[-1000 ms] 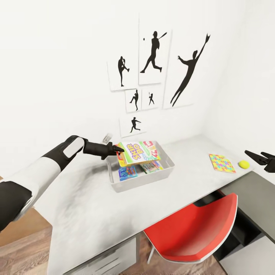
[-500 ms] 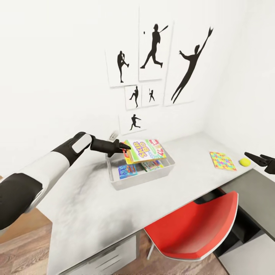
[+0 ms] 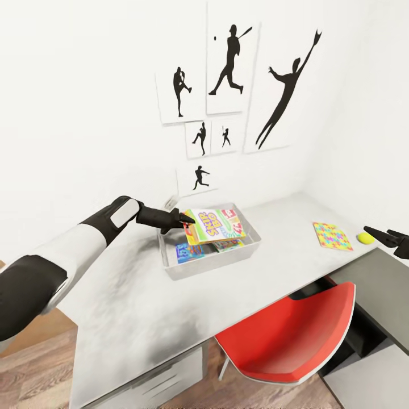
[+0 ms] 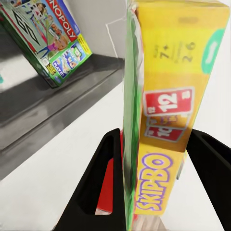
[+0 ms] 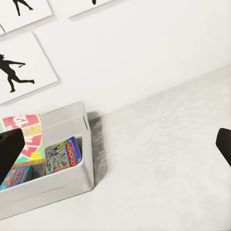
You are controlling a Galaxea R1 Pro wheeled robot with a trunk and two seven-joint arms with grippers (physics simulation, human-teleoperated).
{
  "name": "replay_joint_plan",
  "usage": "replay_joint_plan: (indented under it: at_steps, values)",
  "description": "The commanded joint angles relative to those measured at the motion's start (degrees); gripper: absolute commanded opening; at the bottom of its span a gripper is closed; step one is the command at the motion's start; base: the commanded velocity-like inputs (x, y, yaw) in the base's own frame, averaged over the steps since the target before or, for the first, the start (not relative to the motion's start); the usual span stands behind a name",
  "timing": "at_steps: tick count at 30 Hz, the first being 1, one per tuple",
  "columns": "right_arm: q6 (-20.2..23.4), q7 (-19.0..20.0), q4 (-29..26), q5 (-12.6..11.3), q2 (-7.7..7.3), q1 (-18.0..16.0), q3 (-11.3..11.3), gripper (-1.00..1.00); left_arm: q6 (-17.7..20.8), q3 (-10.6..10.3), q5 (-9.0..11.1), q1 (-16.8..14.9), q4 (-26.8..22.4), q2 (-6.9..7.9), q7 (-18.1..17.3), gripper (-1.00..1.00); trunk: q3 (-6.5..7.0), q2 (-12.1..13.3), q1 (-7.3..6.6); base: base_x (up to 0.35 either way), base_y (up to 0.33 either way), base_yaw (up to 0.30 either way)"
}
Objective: Put all the toys in the child's room - the three board games (two on the bed and one on the table), the two jigsaw puzzles on the table, and the tennis ball on the table - inside the toy box on the table in the child's room.
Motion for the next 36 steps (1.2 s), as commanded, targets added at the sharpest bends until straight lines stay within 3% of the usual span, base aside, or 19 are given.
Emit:
replay_joint_plan:
  at_steps: [1,8,17,26,36]
  values:
    - [0.4,0.1,0.0,-0.1,-0.01,-0.1,-0.1,1.0,-0.4,-0.1,-0.2,-0.1,0.3,0.04,-0.6,-1.0,-0.21,-0.1,0.03,0.0,0.0,0.0]
    - [0.4,0.1,0.0,-0.1,-0.02,-0.1,-0.1,1.0,-2.2,0.1,0.2,-2.2,6.6,-0.15,-0.5,-1.0,-0.84,-0.1,0.03,0.0,0.0,0.0]
    - [0.4,0.1,0.0,-0.1,-0.02,-0.1,-0.1,1.0,-2.4,0.2,0.2,-3.7,7.6,-2.95,-0.5,-1.0,-1.66,-0.1,0.03,0.0,0.0,0.0]
    - [0.4,0.1,0.0,-0.1,-0.02,-0.1,-0.2,1.0,-2.4,0.1,0.1,-3.9,8.2,-3.36,-0.4,-1.0,-2.48,-0.1,0.03,0.0,0.0,0.0]
    - [0.4,0.1,0.0,-0.1,-0.02,-0.1,-0.1,1.0,-2.4,0.1,0.3,-4.0,8.4,-3.88,2.2,-1.0,-3.39,-0.1,0.03,0.0,0.0,0.0]
